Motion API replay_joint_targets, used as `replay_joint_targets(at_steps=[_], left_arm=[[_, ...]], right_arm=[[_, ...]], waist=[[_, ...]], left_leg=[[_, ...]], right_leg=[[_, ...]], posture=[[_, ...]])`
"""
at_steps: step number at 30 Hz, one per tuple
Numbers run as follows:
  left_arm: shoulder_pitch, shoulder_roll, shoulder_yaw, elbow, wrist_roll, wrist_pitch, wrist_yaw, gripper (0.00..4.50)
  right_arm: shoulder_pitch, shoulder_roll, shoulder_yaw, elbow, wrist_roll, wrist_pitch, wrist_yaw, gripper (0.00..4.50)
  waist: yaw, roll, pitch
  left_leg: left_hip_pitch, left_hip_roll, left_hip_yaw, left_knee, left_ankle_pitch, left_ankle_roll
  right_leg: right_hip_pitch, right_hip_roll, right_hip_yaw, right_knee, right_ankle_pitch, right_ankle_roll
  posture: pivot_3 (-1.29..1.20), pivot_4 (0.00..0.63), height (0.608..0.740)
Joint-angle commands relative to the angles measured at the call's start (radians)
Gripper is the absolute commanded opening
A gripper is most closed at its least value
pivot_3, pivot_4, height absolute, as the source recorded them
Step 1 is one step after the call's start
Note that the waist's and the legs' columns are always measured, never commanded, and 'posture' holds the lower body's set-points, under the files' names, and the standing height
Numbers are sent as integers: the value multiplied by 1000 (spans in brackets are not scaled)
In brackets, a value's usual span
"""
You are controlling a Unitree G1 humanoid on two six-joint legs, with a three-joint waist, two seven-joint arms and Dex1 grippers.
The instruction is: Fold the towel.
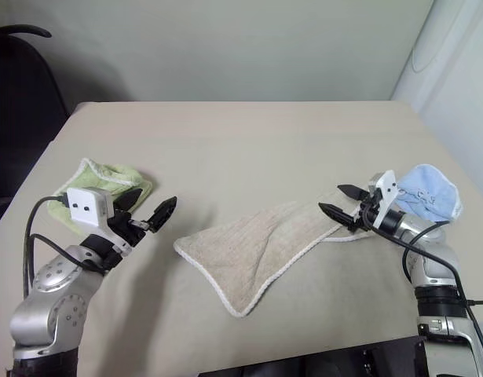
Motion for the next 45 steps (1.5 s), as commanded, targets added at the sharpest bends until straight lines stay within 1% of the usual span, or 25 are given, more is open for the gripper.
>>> replay_joint_targets(at_steps=[1, 5, 9, 11, 14, 17, 20, 22, 24, 26, 28, 33, 35, 38, 39, 40, 41, 44, 45], left_arm=[[20, -6, -4, -61, 2, -10, 3, 4456], [18, 3, -32, -60, 9, -14, -18, 4456], [21, 70, -84, -62, 25, -25, -115, 4456], [18, 111, -109, -63, 8, -24, -190, 4456], [31, 200, -166, -111, -45, -9, -367, 4456], [51, 303, -239, -163, -51, -1, -510, 4456], [51, 409, -333, -179, -2, -48, -657, 4456], [31, 445, -387, -177, 13, -54, -718, 4456], [10, 471, -448, -167, 62, -83, -769, 4456], [-16, 474, -510, -150, 128, -130, -797, 4456], [-43, 444, -560, -130, 169, -157, -799, 4456], [-95, 374, -664, -83, 263, -190, -791, 4456], [-118, 359, -702, -55, 310, -207, -795, 4456], [-135, 348, -733, -37, 335, -216, -815, 4456], [-138, 344, -736, -34, 337, -215, -815, 4103], [-141, 340, -737, -33, 340, -209, -813, 3922], [-143, 339, -738, -31, 346, -206, -812, 3606], [-142, 335, -731, -22, 354, -201, -808, 2510], [-140, 331, -724, -18, 349, -200, -805, 2211]], right_arm=[[-37, -31, -30, 15, -17, -31, -17, 4500], [-44, -62, -45, 48, -31, -49, -31, 4500], [-42, -76, -54, 61, -44, -59, -57, 4500], [-33, -82, -52, 55, -50, -63, -59, 4500], [-23, -92, -56, 50, -58, -66, -68, 4500], [-20, -103, -62, 52, -58, -65, -71, 4500], [-19, -107, -61, 47, -57, -62, -74, 4500], [-19, -110, -61, 47, -58, -61, -73, 4500], [-17, -113, -61, 41, -61, -58, -72, 4500], [-11, -117, -63, 26, -59, -49, -70, 4500], [-1, -124, -66, 13, -57, -41, -68, 4500], [16, -132, -70, -20, -53, -20, -73, 4500], [17, -131, -70, -45, -46, -10, -75, 4500], [15, -129, -70, -68, -44, 2, -78, 4500], [15, -129, -70, -70, -44, 4, -79, 4500], [15, -130, -72, -72, -44, 6, -79, 4500], [16, -130, -74, -74, -44, 7, -78, 4500], [16, -129, -74, -81, -44, 11, -78, 4500], [13, -128, -71, -81, -46, 12, -80, 4500]], waist=[[1, 0, 0], [2, 0, 0], [2, 0, 0], [2, 0, 0], [2, 0, 0], [2, 0, 0], [1, 0, 0], [0, 0, 0], [0, 0, 0], [-1, 0, 0], [-1, 1, 0], [-6, 1, 0], [-7, 1, 0], [-10, 1, 0], [-10, 1, 0], [-10, 1, 0], [-10, 1, 0], [-10, 1, 0], [-10, 1, 0]], left_leg=[[0, 0, 0, 0, 0, 0], [0, 0, 0, 0, 0, 0], [0, 0, 0, 0, 0, 0], [1, 0, 1, 0, 0, 0], [1, 0, 2, 0, -1, 1], [1, 0, 2, 0, -2, 1], [1, 0, 3, -1, -2, 2], [1, 0, 3, 0, -3, 2], [1, 1, 3, -1, -3, 3], [0, 1, 3, 0, -3, 4], [-1, 1, 3, -1, -4, 4], [-4, 2, 3, -1, -4, 4], [-4, 2, 3, -1, -4, 4], [-7, 3, 4, 0, -3, 4], [-9, 3, 4, 0, -3, 4], [-9, 3, 4, 0, -3, 3], [-9, 3, 4, 0, -3, 3], [-9, 3, 4, 0, -3, 3], [-9, 3, 4, 0, -3, 3]], right_leg=[[0, 0, 1, 0, 0, 0], [0, 0, 5, 0, 0, 0], [0, 0, 9, 0, 0, 0], [-1, 2, 12, 0, 0, 0], [-1, 3, 15, 0, 0, 0], [-2, 4, 16, 0, 0, 0], [-3, 4, 18, 0, 0, 0], [-3, 4, 18, 0, 0, 0], [-4, 4, 19, 0, 0, 0], [-5, 4, 19, 0, 0, 0], [-6, 1, 19, 0, 0, 0], [-8, -1, 19, 0, 1, 2], [-9, -1, 18, 0, 2, 4], [-12, -1, 18, 0, 4, 9], [-14, -1, 18, 0, 5, 10], [-14, -1, 18, 0, 5, 11], [-14, 0, 18, 0, 5, 11], [-14, -1, 18, 0, 5, 11], [-14, -1, 18, 0, 5, 12]], posture=[[0, 150, 740], [0, 150, 740], [0, 150, 740], [0, 150, 740], [0, 150, 740], [0, 150, 740], [0, 150, 740], [0, 150, 740], [0, 150, 740], [0, 150, 740], [0, 150, 740], [0, 150, 740], [0, 150, 740], [0, 150, 740], [0, 150, 740], [0, 150, 740], [0, 150, 740], [0, 150, 740], [0, 150, 740]])
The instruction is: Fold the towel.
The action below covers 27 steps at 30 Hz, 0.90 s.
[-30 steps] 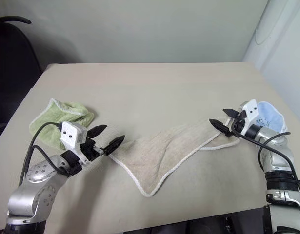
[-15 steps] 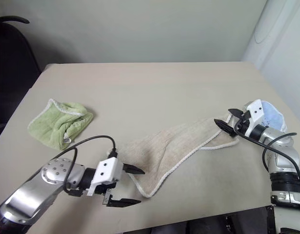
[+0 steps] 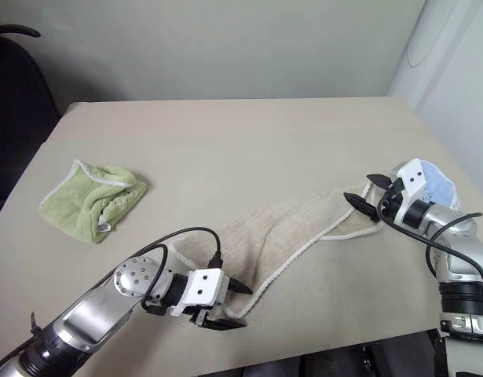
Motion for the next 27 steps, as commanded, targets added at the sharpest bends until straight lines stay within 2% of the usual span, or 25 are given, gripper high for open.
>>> replay_joint_targets(at_steps=[1, 6, 11, 16, 20, 27], left_arm=[[2, -13, 8, 9, -5, 1, 1, 1829], [10, -31, 31, -5, -16, 13, 19, 134], [19, -41, 41, -6, -11, 30, 46, 28], [13, -50, 91, -8, -44, 42, 65, 28], [17, -15, 157, -39, -113, 51, 21, 1046], [71, 58, 183, -53, -73, -16, 6, 3491]], right_arm=[[-15, -13, -26, -41, 15, 1, -11, 4500], [-64, -21, -23, 15, -3, 64, -51, 4500], [-141, -26, -53, 40, 55, 228, -79, 4500], [-167, -30, -51, 64, 39, 245, -104, 4500], [-144, -23, -39, 63, 24, 246, -124, 4500], [-129, -19, -34, 48, 30, 259, -128, 4500]], waist=[[0, 0, 0], [0, 1, 0], [1, 1, -1], [2, 2, -1], [1, 2, -1], [0, 2, -1]], left_leg=[[0, 0, 0, 0, 0, 0], [0, 0, 0, 0, 0, 0], [0, 0, 0, 0, 1, 0], [0, 0, 1, 0, 1, 0], [-1, 0, 1, 1, 1, 0], [-1, 1, 2, 0, 1, 0]], right_leg=[[0, 0, 0, 0, 1, 2], [0, 0, 0, 0, 1, 3], [0, 0, 0, 0, 1, 4], [0, 0, 0, 0, 2, 4], [-1, 0, 0, 0, 3, 6], [-3, 0, 1, 0, 3, 7]], posture=[[0, 150, 740], [0, 150, 740], [0, 150, 740], [0, 150, 740], [0, 150, 740], [0, 150, 740]])
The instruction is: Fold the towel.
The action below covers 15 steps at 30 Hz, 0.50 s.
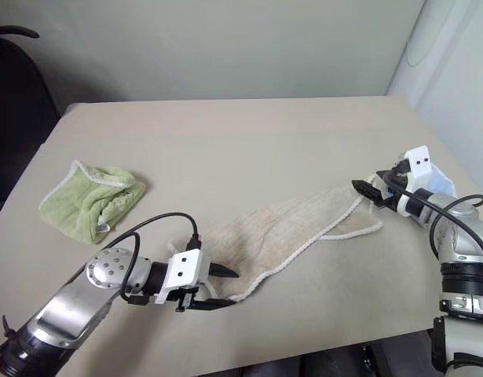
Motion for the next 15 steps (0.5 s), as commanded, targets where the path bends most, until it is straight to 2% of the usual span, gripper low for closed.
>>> replay_joint_targets(at_steps=[1, 3, 9, 13, 15], left_arm=[[16, 12, 14, -25, 13, -42, -3, 3867], [15, 11, 7, -12, 34, -45, 9, 4464], [6, -6, -18, -23, 38, -46, -8, 4464], [13, 8, -85, -20, 100, -84, -33, 4464], [11, 4, -104, 1, 126, -104, -30, 4100]], right_arm=[[-6, -10, -13, -28, 2, 1, -6, 4500], [-10, -10, -13, -25, 1, 3, -9, 4500], [-5, -12, -17, -21, -2, -2, -16, 4500], [3, -6, -18, -25, -3, -8, -23, 4500], [6, -2, -21, -31, 0, -7, -28, 4500]], waist=[[0, 0, 0], [0, 0, 0], [0, 0, 0], [0, 0, 0], [0, 0, 0]], left_leg=[[0, 0, 0, 0, 0, 0], [0, 0, 0, 0, 0, 0], [0, 0, 0, 0, 0, 0], [0, 0, 0, 0, 0, 1], [0, 0, 0, 0, 0, 1]], right_leg=[[0, 0, 0, 0, 0, 0], [0, 0, 0, 0, 0, 0], [0, 0, 0, 0, 0, 0], [0, 0, 0, 0, 0, 0], [-1, 0, 0, 0, 0, 0]], posture=[[0, 150, 740], [0, 150, 740], [0, 150, 740], [0, 150, 740], [0, 150, 740]])
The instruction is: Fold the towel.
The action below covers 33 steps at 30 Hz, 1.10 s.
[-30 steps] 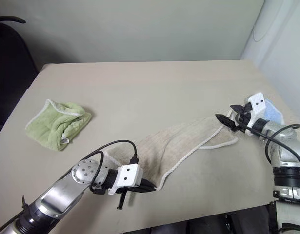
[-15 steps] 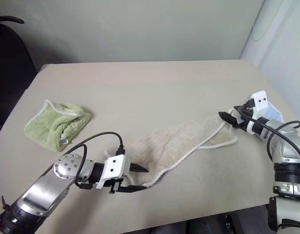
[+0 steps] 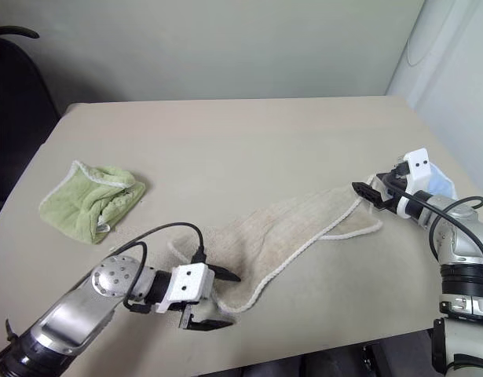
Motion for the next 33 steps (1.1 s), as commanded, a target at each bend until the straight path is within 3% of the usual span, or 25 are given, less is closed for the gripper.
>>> replay_joint_targets(at_steps=[1, 12, 24, 33], left_arm=[[-6, -2, -26, 6, 40, -45, -3, 3894], [-15, -34, 28, 51, 0, -54, 20, 46], [16, -94, 126, 34, -81, 8, 114, 46], [35, -104, 142, 17, -78, 15, 152, 46]], right_arm=[[2, -2, -23, -34, 2, -10, -19, 4500], [15, -1, -23, -50, 10, -2, -23, 4500], [-90, 25, -67, 37, 66, 284, -122, 4500], [-280, 121, -76, 359, 14, 213, -243, 4500]], waist=[[0, 0, 0], [-1, 1, 0], [-1, 1, 0], [-4, 1, 0]], left_leg=[[0, 0, 0, 0, 0, 0], [0, 0, 1, 0, 0, 0], [0, 2, 4, 0, 0, 0], [0, 7, 15, 0, 0, 0]], right_leg=[[0, 0, 0, 0, 0, 0], [0, 0, 0, 1, 0, 0], [-1, 0, 0, 1, 1, 1], [-7, 1, 0, 4, 2, 4]], posture=[[0, 150, 740], [0, 150, 740], [0, 150, 740], [0, 150, 740]])
